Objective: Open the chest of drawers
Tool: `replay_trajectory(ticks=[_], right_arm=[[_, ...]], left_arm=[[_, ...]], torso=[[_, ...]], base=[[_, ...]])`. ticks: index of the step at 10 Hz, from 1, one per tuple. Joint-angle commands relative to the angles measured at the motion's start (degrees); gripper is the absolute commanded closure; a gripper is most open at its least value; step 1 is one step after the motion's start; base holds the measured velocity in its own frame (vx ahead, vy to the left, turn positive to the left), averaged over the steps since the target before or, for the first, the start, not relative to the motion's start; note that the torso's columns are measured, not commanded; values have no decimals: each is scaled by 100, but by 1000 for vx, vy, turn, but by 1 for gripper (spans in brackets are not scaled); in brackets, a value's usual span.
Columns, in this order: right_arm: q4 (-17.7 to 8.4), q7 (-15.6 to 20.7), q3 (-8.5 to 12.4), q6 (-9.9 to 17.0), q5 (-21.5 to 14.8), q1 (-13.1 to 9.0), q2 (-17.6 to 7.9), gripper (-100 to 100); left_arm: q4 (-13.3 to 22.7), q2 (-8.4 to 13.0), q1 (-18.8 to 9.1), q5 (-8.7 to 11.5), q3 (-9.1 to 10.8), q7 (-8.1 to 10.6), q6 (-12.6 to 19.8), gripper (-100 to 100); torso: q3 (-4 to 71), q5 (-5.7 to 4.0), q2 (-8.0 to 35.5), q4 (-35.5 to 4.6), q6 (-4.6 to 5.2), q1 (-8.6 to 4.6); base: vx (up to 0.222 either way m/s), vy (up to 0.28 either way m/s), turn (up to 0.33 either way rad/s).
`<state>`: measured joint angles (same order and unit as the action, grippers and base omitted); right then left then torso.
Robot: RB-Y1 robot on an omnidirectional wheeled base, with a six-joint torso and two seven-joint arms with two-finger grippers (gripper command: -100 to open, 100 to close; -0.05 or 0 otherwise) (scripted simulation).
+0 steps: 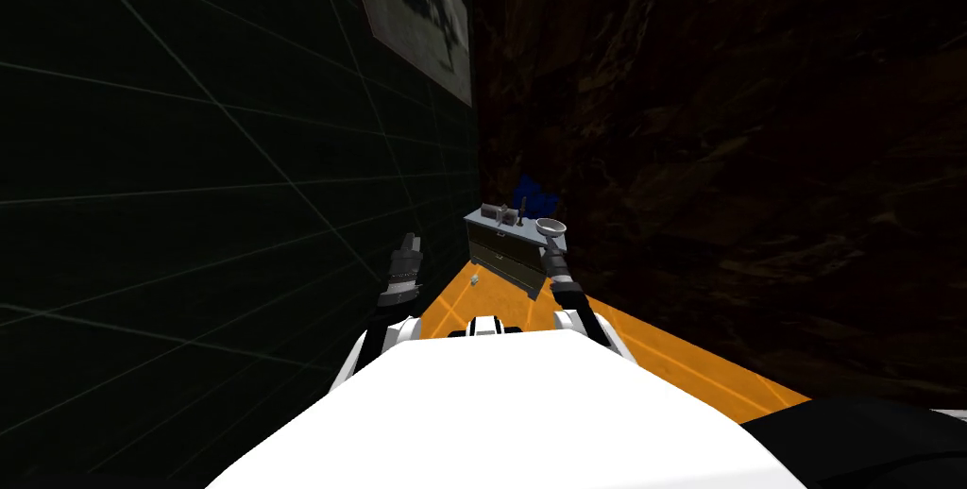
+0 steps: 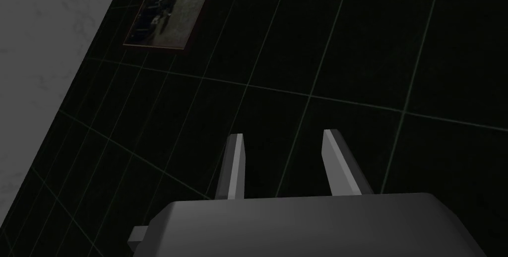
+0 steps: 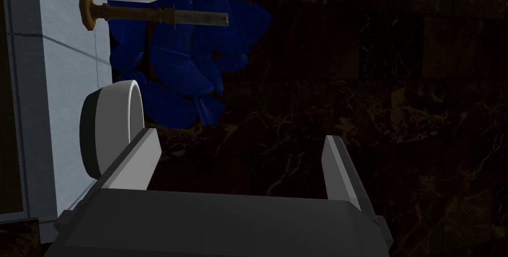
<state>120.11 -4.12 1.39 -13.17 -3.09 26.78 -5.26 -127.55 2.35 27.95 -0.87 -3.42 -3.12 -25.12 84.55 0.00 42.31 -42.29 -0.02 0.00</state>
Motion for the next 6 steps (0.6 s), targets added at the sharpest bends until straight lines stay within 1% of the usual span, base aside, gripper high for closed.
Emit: replay_trajectory(ticks=[1, 2, 3, 4, 5, 6], right_arm=[[-342, 53, -42, 414, -427, -63, -69, -100], [-510, 74, -54, 609, -622, -90, -131, -100], [-563, 74, -54, 706, -732, -90, -131, -100], [-758, 98, -67, 866, -953, -120, -187, -100], [-801, 98, -67, 1019, -1061, -120, -187, -100], [-945, 125, -79, 1237, -1245, -152, -237, -100]], left_arm=[[0, 0, 0, 0, 0, 0, 0, 0], [0, 0, 1, 0, 0, 0, 0, 0], [0, 0, 0, 0, 0, 0, 0, 0], [0, 0, 1, 0, 1, 0, 0, 0], [0, 0, 0, 0, 0, 0, 0, 0], [0, 0, 1, 0, 1, 0, 0, 0]], torso=[[4, 2, -7, 2, 0, 7], [4, 2, -5, 2, 5, 3], [3, 0, -4, 2, 1, 0], [1, 0, 0, 0, 4, -5], [2, -1, -3, 1, -1, -2], [1, 1, 1, 0, 5, 0]], base=[[54, 35, 96], [59, 30, 197], [48, 17, 96], [55, 22, 208], [50, 23, 122], [66, 27, 168]])
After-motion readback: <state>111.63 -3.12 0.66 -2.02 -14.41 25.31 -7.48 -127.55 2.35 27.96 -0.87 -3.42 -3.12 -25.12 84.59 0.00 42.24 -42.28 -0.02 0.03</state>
